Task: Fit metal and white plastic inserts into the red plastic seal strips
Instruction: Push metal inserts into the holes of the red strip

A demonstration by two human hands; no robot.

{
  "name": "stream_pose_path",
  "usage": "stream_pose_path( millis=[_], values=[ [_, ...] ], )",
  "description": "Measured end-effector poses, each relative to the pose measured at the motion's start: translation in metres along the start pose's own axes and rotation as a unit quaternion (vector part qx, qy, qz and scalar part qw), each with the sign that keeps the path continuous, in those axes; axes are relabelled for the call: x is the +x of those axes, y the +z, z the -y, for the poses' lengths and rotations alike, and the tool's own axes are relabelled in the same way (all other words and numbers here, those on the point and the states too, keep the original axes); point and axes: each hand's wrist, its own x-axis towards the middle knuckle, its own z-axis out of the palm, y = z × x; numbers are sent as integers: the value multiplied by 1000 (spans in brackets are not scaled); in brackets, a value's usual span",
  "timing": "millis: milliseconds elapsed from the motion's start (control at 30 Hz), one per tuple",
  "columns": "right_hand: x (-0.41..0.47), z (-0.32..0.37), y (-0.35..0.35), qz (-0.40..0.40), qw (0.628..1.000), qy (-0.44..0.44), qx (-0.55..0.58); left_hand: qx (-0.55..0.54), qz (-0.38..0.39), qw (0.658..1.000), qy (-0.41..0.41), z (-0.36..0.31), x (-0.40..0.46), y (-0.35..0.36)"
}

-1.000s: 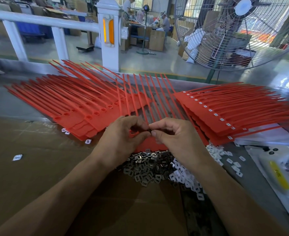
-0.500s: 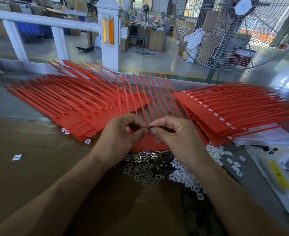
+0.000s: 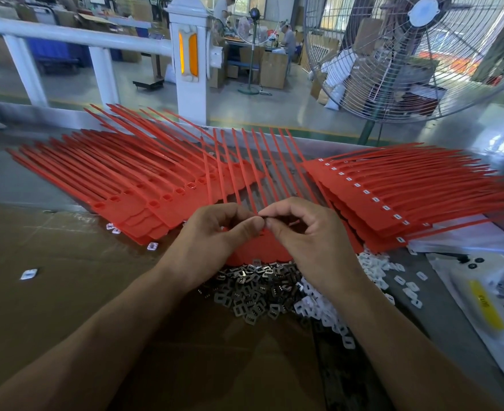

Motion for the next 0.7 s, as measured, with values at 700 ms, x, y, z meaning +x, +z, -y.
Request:
stream_pose_path(
  millis=[700],
  values=[
    [2,-10,0,-60,995,77,36,212,-153,965,13,7,9,-20]
  ],
)
